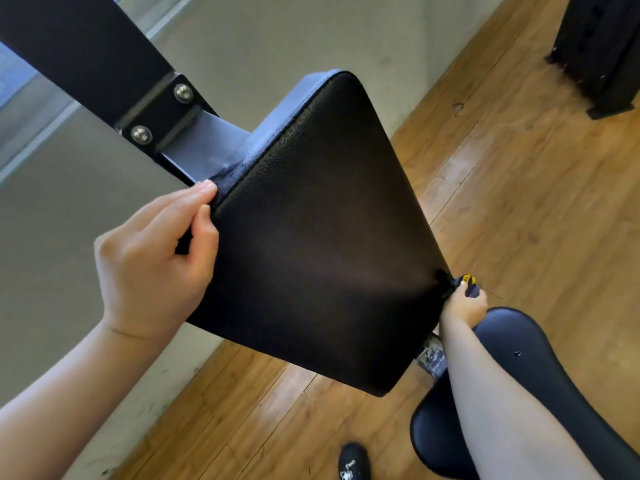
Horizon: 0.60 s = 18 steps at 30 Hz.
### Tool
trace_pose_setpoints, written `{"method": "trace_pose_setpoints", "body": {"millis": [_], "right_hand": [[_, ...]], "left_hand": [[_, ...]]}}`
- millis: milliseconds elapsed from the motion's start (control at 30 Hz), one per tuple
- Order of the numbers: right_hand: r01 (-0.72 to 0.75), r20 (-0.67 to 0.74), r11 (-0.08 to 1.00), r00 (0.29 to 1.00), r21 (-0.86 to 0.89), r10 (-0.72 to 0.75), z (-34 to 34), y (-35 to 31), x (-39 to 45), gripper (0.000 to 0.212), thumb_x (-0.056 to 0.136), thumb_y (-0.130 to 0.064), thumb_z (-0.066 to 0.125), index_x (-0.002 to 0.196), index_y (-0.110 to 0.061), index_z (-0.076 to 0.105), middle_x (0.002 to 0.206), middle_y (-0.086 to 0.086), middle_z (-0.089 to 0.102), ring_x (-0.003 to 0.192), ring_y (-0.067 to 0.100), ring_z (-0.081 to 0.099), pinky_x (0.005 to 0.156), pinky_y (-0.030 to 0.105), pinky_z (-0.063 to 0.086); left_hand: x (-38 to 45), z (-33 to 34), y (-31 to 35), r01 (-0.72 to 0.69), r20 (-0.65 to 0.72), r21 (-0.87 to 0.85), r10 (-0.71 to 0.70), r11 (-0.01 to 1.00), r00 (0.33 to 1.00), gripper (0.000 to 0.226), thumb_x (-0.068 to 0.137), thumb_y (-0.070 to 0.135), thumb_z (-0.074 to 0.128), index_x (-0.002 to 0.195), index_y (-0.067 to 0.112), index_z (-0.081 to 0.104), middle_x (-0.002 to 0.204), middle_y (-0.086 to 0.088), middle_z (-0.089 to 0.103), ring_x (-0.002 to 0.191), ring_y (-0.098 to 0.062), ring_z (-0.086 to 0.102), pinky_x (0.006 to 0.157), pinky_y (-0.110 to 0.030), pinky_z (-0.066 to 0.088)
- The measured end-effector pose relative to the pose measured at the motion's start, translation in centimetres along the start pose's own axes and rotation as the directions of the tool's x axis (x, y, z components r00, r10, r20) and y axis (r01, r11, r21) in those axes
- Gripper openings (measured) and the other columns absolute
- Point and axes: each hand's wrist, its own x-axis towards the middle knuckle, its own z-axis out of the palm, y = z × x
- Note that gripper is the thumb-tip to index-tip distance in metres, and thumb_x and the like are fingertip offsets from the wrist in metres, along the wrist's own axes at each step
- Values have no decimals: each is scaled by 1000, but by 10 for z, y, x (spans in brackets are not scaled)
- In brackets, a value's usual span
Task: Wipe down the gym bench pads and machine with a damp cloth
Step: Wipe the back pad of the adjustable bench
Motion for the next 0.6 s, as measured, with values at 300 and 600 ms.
{"method": "trace_pose_setpoints", "body": {"millis": [300,600], "right_hand": [[-122,41,992,992,38,120,0,26,22,27,96,-21,52,116,-4,57,118,16,61,108,32,58,92,41,47],[-53,217,988,973,-144,84,-24,30,-13,25,93,-25,56,107,-5,62,103,16,64,99,34,60,87,44,50]], "left_hand": [[-1,0,-2,-18,7,-2,18,1000,1000,25,95,8,48,101,0,71,105,-2,64,105,0,57,94,-14,45],[-1,1,-1,-23,-16,33,23,999,1000,25,93,8,49,100,1,72,102,-7,70,96,-10,63,89,-16,47]]}}
